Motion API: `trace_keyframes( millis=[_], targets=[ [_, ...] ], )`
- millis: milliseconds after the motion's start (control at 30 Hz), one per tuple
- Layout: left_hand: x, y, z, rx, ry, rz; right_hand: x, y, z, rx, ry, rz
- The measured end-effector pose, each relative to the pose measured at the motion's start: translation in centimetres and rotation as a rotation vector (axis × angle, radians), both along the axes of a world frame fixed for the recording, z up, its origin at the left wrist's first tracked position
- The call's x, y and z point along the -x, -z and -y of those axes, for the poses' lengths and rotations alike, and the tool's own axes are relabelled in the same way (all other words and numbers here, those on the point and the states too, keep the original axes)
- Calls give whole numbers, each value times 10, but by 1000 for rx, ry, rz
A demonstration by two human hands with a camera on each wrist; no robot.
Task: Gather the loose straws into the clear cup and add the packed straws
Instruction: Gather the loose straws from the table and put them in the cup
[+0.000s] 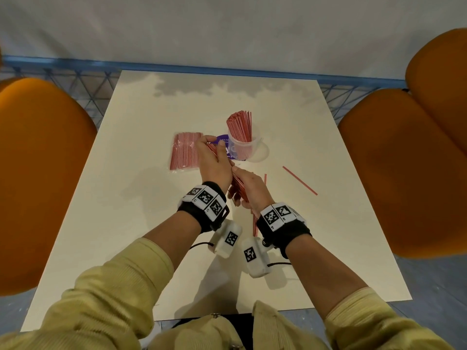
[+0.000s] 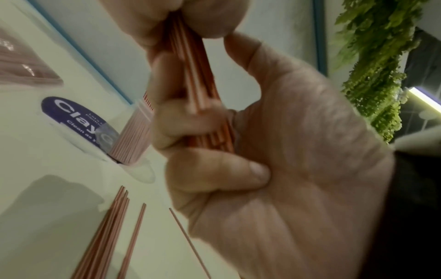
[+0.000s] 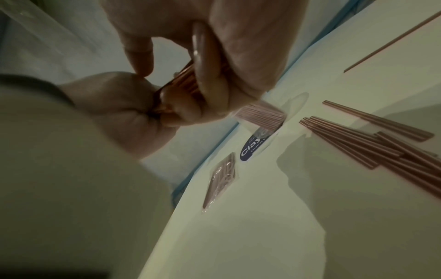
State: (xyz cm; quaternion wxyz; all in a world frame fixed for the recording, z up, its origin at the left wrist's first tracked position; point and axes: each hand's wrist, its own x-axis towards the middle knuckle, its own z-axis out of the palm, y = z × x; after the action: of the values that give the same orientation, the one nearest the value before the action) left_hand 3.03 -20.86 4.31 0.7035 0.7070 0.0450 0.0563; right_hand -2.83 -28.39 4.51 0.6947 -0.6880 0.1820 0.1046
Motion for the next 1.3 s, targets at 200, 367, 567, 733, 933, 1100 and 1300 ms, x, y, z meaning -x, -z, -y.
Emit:
trace_keyframes(
  millis=[200,367,567,733,933,1100,1300],
  targets=[
    [-14,-1,1,42,-56,21,-6,4,8,-37,-3,-134],
    [-18,1,5,-16,-22,12,-24,6,10,-5,180,-92],
    [-37,1,10,-146,19,38,-45,13,24,223,201,26],
    [-68,-13,19,-148,1,58,-68,-2,34,252,156,91],
    [-120,-23,27,-215,-99,122,-102,2,64,704,217,93],
    [-143,-9,39,-330,-84,187,-115,14,73,797,73,-10],
    [-143,7,46,-548,109,196,-122,24,73,821,-106,-44]
  ],
)
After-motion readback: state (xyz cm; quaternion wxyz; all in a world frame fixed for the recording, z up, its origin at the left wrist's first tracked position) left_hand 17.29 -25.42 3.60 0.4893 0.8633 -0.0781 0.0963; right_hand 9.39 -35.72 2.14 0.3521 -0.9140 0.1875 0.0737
